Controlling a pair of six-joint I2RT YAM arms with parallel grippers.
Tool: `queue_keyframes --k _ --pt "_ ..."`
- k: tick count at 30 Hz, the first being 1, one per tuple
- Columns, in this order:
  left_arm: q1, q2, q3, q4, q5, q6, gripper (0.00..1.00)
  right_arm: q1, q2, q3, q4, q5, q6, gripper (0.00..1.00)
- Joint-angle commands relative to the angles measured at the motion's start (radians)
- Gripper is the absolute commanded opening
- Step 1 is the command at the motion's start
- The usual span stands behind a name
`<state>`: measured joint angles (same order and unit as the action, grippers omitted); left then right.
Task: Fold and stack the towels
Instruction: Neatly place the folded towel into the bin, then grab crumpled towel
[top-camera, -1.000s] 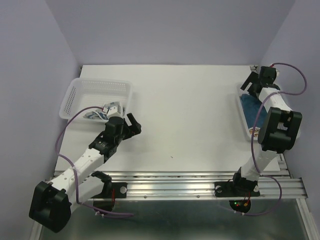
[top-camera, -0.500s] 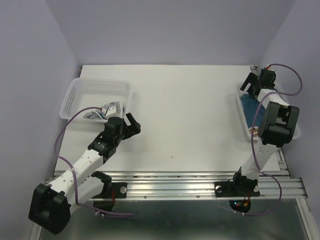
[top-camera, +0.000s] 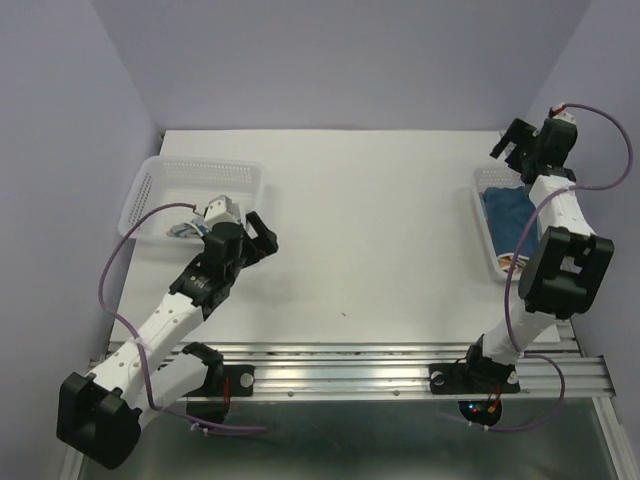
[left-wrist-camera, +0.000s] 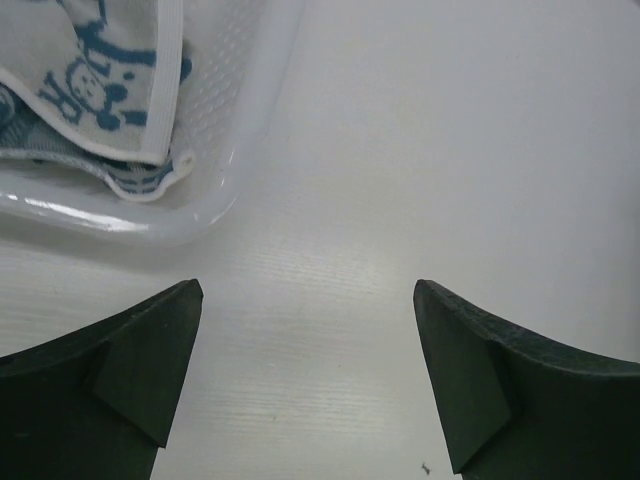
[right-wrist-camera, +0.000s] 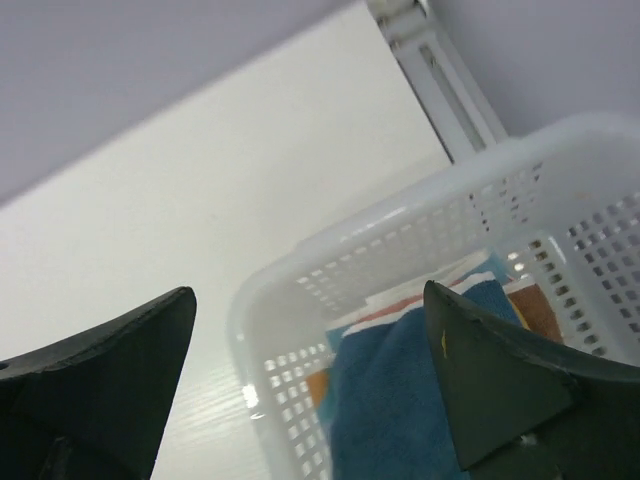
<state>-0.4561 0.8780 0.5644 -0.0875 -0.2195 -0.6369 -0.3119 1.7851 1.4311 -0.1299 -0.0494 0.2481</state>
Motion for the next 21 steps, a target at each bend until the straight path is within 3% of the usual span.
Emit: queue_keyframes --k 1,5,12,16,21 --pt "0.011 0.027 0.188 -0.059 -0.167 -0.007 0.99 0.084 -0.275 -0.015 0.056 -0.031 0.031 1.0" --pt "0.063 0.102 0.371 -0.205 -0.342 -0.073 0.99 0.195 -0.453 -0.141 0.009 0.084 0.08 1.0" --pt "0.259 0.208 0.482 -0.333 -0.331 -0.098 0.99 0.342 -0.682 -0.475 0.02 0.137 0.23 1.0" --pt "0.342 0.266 0.514 -0.368 -0.305 -0.095 0.99 0.422 -0.696 -0.575 0.015 0.148 0.252 1.0" --pt "0.398 0.349 0.522 -0.339 -0.267 -0.093 0.99 0.432 -0.672 -0.652 0.062 0.114 0.26 1.0"
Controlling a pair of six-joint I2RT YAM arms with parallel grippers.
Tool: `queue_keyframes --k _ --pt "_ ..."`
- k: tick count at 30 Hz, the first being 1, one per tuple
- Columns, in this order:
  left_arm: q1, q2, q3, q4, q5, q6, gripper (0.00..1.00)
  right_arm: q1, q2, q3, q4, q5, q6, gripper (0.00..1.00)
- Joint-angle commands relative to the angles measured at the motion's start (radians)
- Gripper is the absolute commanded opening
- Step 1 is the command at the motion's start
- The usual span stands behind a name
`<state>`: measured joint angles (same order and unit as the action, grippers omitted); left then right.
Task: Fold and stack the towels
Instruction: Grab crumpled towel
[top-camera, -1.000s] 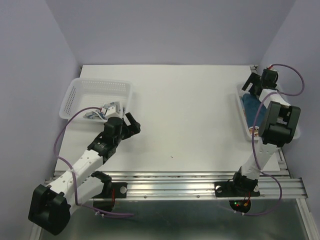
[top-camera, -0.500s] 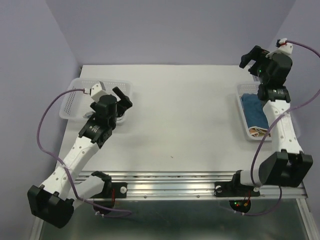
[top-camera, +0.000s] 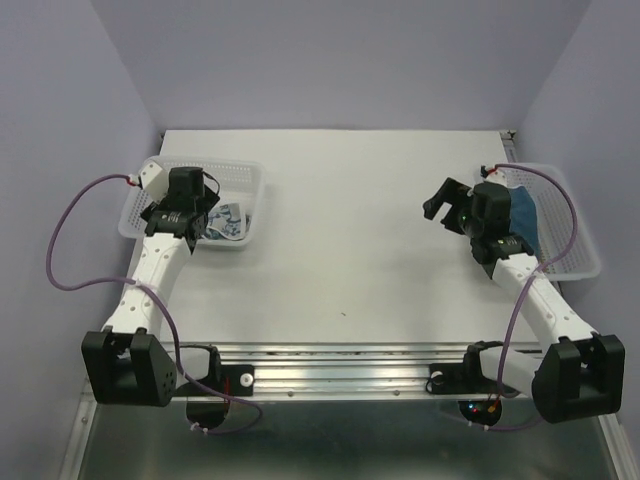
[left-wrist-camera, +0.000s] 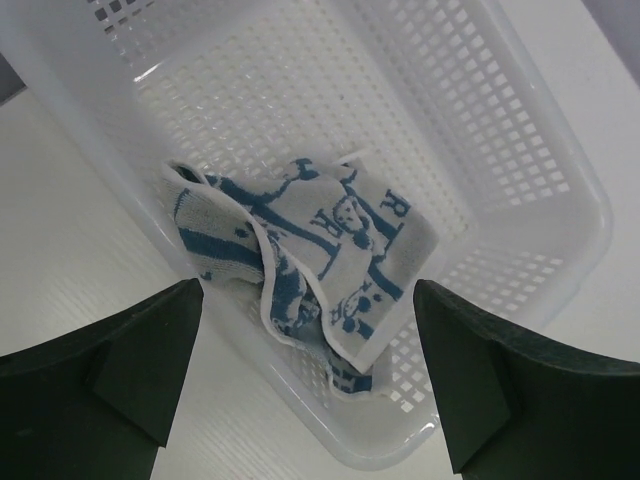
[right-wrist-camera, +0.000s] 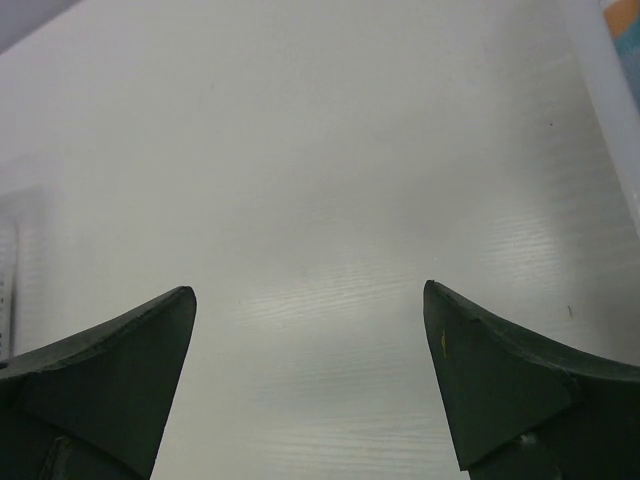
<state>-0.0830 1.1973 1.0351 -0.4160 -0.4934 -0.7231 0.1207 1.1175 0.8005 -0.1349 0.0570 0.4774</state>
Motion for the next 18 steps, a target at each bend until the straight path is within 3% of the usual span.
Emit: queue_keyframes --k 1,7,13,16,17,18 --pt "0.04 0.063 0.062 -0.018 0.009 -0.022 0.99 0.0 0.005 -0.024 0.076 0.004 0.029 1.0" --pt "0.063 0.186 0.088 0.0 0.023 -0.021 0.95 0.002 0.019 -0.047 0.096 -0.008 0.017 1.0" --pt "0.072 0.297 0.1 -0.003 0.036 -0.013 0.75 0.0 0.012 -0.064 0.089 0.044 0.018 1.0" --pt "0.072 0.321 0.109 0.005 0.047 -0.006 0.41 0.002 0.004 -0.073 0.092 0.055 0.02 1.0" --pt "0.074 0.326 0.117 0.005 0.05 -0.003 0.12 0.0 0.002 -0.075 0.095 0.055 0.021 1.0" --pt "0.074 0.328 0.135 0.002 0.053 0.004 0.0 0.002 0.002 -0.076 0.096 0.052 0.02 1.0"
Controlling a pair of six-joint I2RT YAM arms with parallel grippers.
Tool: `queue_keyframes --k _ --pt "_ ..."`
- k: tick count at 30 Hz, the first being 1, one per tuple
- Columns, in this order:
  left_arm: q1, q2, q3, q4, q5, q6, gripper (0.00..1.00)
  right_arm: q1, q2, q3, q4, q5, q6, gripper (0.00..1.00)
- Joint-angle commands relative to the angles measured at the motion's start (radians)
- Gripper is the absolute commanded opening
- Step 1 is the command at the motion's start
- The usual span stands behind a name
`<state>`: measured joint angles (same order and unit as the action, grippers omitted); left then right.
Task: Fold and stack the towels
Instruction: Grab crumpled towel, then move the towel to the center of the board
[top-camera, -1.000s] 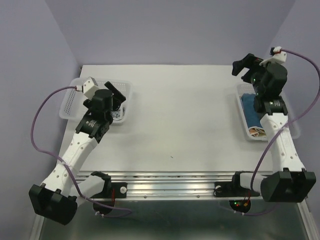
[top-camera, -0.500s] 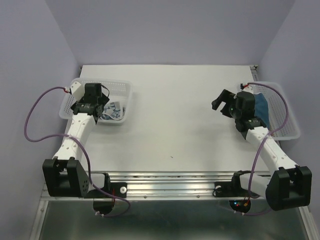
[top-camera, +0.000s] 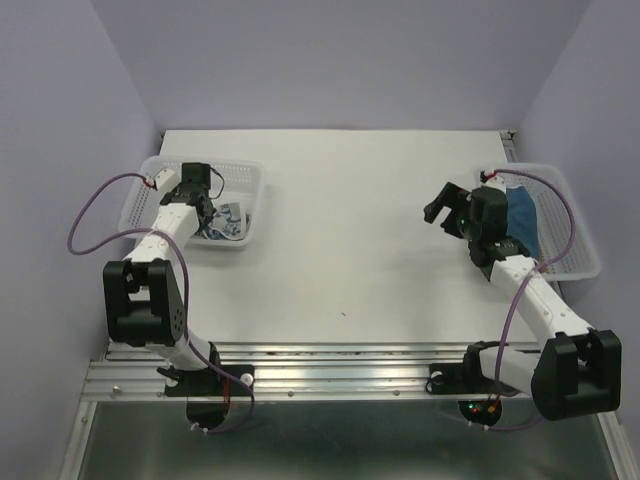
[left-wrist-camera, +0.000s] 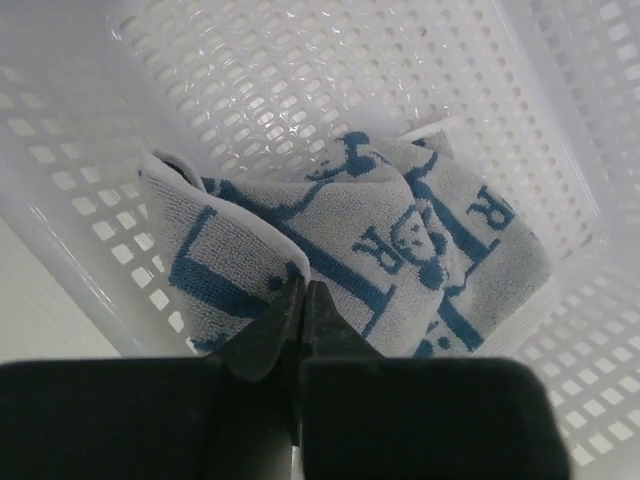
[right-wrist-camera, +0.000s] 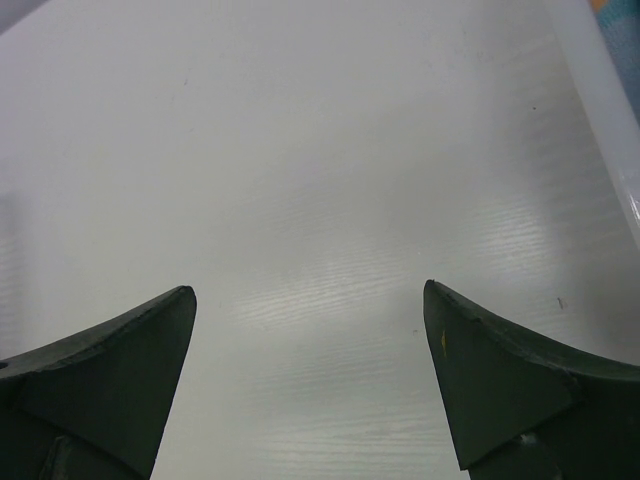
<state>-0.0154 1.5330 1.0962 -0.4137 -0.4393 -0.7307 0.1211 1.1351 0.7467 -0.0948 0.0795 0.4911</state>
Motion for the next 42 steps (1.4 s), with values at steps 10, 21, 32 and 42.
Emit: queue_keyframes --k 10,21,32,42 --pt "0.005 -0.27 0.021 0.209 0.102 0.146 0.0 0.0 -0.064 -0.056 0.081 0.003 0.015 1.0" --pt "-0.061 -0.508 0.209 0.463 0.663 0.235 0.0 0.002 -0.192 -0.11 0.133 -0.064 0.05 1.0" --pt "-0.61 -0.329 0.558 0.52 0.824 0.3 0.0 0.002 -0.339 -0.13 0.035 0.008 0.086 1.0" --pt "-0.689 -0.252 0.351 0.484 0.447 0.359 0.0 0.0 -0.442 -0.089 -0.149 0.195 0.041 1.0"
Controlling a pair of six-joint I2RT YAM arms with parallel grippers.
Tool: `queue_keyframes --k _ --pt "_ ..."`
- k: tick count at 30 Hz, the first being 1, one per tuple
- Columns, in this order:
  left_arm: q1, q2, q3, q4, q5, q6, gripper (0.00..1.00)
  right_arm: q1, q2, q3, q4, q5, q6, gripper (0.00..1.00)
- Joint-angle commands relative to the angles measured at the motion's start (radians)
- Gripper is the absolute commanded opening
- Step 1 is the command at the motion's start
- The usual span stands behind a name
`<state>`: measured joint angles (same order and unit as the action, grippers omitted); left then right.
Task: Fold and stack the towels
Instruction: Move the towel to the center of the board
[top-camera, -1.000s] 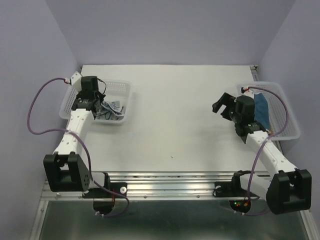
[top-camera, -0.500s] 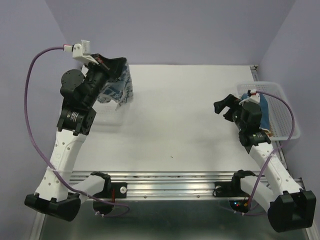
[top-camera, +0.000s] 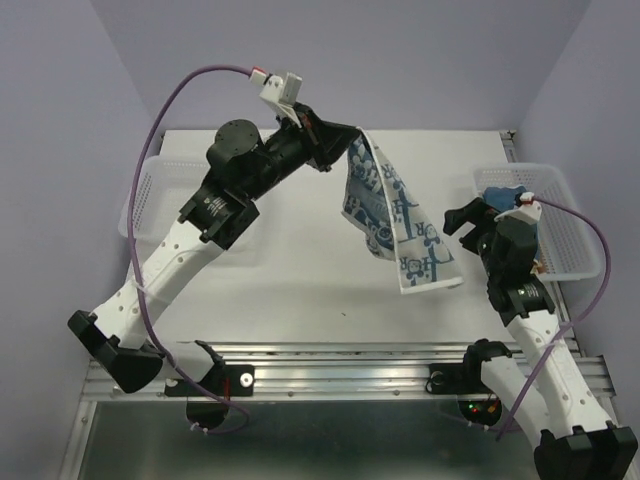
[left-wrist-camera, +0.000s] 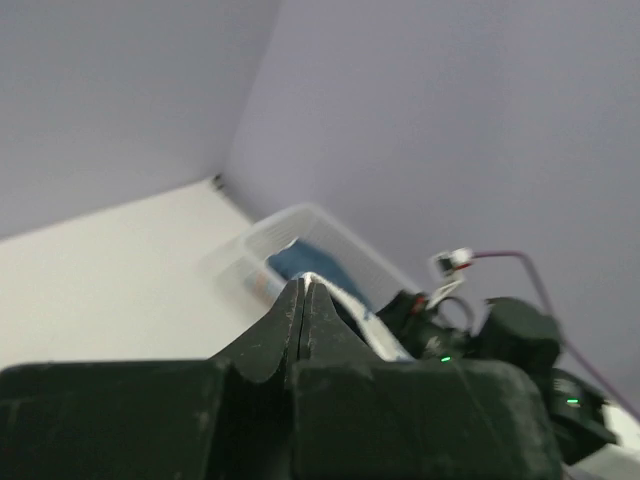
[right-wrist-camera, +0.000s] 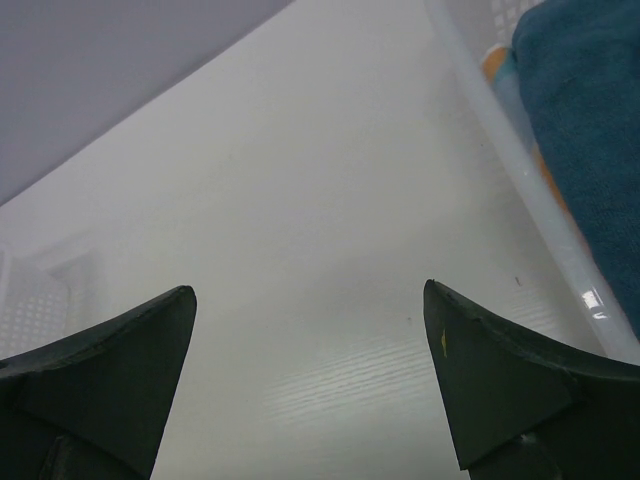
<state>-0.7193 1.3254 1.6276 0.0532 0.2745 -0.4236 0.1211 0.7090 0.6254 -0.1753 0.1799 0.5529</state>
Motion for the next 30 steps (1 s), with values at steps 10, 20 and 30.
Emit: queue_keyframes --k 10,20,30 --pt "0.279 0.311 -0.276 -0.162 -0.202 0.019 0.99 0.002 0.138 0.057 -0.069 -0.062 -0.08 1.0" --pt "0.124 0.134 -0.615 -0.058 -0.227 -0.079 0.99 0.078 0.346 0.074 -0.089 0.006 -0.071 1.0" --pt "-0.109 0.113 -0.765 0.059 -0.21 -0.28 0.99 0.08 0.658 0.24 -0.03 0.108 -0.154 1.0"
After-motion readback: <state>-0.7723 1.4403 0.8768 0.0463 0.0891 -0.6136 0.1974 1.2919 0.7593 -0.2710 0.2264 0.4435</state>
